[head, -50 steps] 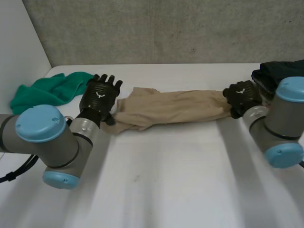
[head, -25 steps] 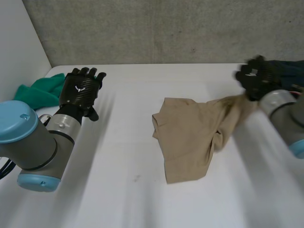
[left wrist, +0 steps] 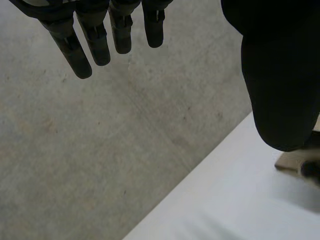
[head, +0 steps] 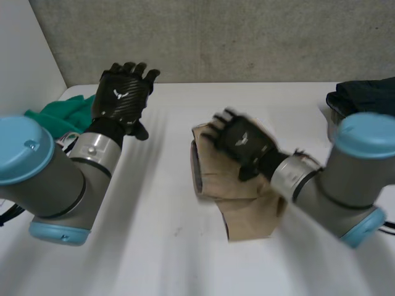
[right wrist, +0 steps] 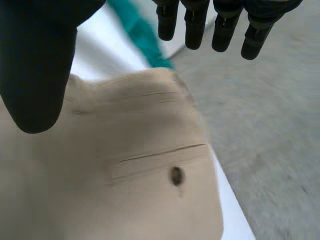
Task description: Fold the laundry.
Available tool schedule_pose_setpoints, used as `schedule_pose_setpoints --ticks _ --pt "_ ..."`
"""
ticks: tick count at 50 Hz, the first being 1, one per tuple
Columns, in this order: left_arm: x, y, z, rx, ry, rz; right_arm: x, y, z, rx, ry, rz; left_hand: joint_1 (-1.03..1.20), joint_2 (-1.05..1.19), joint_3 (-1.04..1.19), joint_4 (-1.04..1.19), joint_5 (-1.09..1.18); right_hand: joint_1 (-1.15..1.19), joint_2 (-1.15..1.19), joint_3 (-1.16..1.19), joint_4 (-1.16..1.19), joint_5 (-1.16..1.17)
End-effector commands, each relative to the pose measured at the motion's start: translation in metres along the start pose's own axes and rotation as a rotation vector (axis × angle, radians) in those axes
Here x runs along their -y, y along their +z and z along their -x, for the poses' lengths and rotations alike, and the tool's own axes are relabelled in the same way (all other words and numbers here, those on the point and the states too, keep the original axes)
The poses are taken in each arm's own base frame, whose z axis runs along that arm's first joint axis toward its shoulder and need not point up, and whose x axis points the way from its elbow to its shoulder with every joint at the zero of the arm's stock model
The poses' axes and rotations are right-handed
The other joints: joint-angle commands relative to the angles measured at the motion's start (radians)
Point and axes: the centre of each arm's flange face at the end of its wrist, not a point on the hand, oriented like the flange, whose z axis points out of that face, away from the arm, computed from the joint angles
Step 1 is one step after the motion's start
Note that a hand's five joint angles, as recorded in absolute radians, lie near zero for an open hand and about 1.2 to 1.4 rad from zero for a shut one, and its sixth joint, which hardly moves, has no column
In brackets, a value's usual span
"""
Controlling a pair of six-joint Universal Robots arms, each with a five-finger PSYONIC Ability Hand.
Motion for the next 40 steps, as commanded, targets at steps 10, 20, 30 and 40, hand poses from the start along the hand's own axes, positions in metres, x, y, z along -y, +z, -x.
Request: schedule_pose_setpoints --ticks 10,20,30,40 --pt "0.040 0.007 -0.096 -0.319 -0.137 0.126 -0.029 -0.006 -0.113 -0.289 0.415 0.222 -0.012 -0.036 -0.039 -0.029 -0.049 -0.056 -0.039 -0.036 -0.039 -0.047" --pt "-0.002 0.022 -0.144 -0.351 -0.162 0.327 -0.069 0.021 -0.105 -0.093 0.435 0.258 -0.012 -0.036 -0.039 -0.029 -0.049 -0.056 -0.039 -0.036 -0.039 -0.047" --pt "-0.061 0.030 -0.158 -0.290 -0.080 0.431 -0.116 0.036 -0.077 -0.038 0.464 0.334 -0.012 -0.036 -0.039 -0.029 -0.049 -0.056 -0.039 -0.036 -0.039 -0.047" --pt "-0.077 0.036 -0.143 -0.241 -0.016 0.468 -0.125 0.037 -0.083 -0.073 0.359 0.367 -0.012 -0.036 -0.039 -0.029 -0.049 -0.056 -0.039 -0.036 -0.039 -0.047"
